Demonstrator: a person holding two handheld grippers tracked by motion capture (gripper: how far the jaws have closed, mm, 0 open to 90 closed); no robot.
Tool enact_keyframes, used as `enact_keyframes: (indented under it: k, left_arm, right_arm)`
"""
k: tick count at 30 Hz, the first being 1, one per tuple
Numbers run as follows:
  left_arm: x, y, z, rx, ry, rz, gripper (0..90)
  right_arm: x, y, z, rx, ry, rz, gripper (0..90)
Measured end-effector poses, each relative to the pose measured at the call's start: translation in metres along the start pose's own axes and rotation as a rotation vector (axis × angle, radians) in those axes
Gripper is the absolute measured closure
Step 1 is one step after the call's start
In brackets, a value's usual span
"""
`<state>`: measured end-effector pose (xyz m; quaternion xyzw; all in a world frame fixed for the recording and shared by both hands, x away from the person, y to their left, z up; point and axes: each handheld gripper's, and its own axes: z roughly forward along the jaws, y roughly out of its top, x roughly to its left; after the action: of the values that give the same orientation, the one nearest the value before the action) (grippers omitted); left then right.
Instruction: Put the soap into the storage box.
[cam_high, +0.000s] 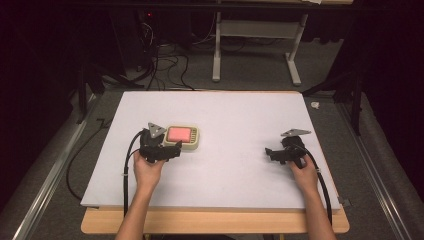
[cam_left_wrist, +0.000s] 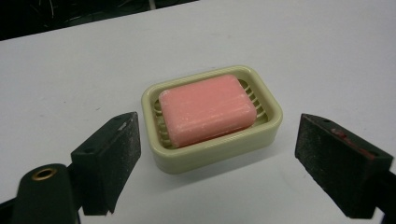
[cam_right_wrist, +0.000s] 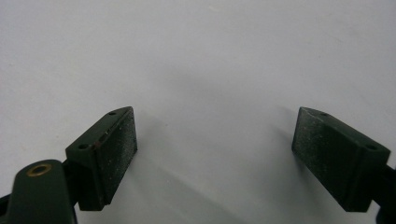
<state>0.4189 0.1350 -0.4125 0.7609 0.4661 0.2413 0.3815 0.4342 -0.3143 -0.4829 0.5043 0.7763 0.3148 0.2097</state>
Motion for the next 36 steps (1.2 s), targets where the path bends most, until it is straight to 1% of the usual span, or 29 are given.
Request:
enact_keyframes:
  k: [2, 4, 8, 13, 15, 17, 23, 36]
  left_arm:
    - [0.001, -0.002, -0.002, -0.002, 0.003, 0.0, 15.2]
    - [0.003, -0.003, -0.004, -0.01, 0.0, -0.013, 15.2]
    - [0.006, -0.005, -0.007, -0.014, 0.0, -0.021, 15.2]
    - [0.009, -0.009, -0.011, -0.012, 0.002, -0.026, 15.2]
    - [0.01, -0.011, -0.012, -0.019, 0.004, -0.037, 15.2]
    - [0.011, -0.011, -0.013, -0.013, 0.006, -0.033, 15.2]
    - [0.012, -0.014, -0.017, -0.021, 0.006, -0.037, 15.3]
    - [0.02, -0.025, -0.026, -0.033, 0.008, -0.069, 15.3]
  right_arm:
    - [0.0, 0.0, 0.0, -0.001, 0.0, 0.0, 14.6]
    - [0.0, 0.0, 0.0, -0.002, 0.0, 0.0, 14.5]
    - [0.0, 0.0, 0.0, 0.0, 0.0, 0.0, 14.6]
    - [0.0, 0.0, 0.0, -0.002, 0.0, 0.0, 14.5]
    - [0.0, 0.0, 0.0, -0.002, 0.0, 0.0, 14.6]
    - [0.0, 0.0, 0.0, -0.002, 0.0, 0.0, 14.5]
    - [0.0, 0.0, 0.0, -0.002, 0.0, 0.0, 14.6]
    - [0.0, 0.0, 0.0, -0.001, 0.0, -0.002, 14.5]
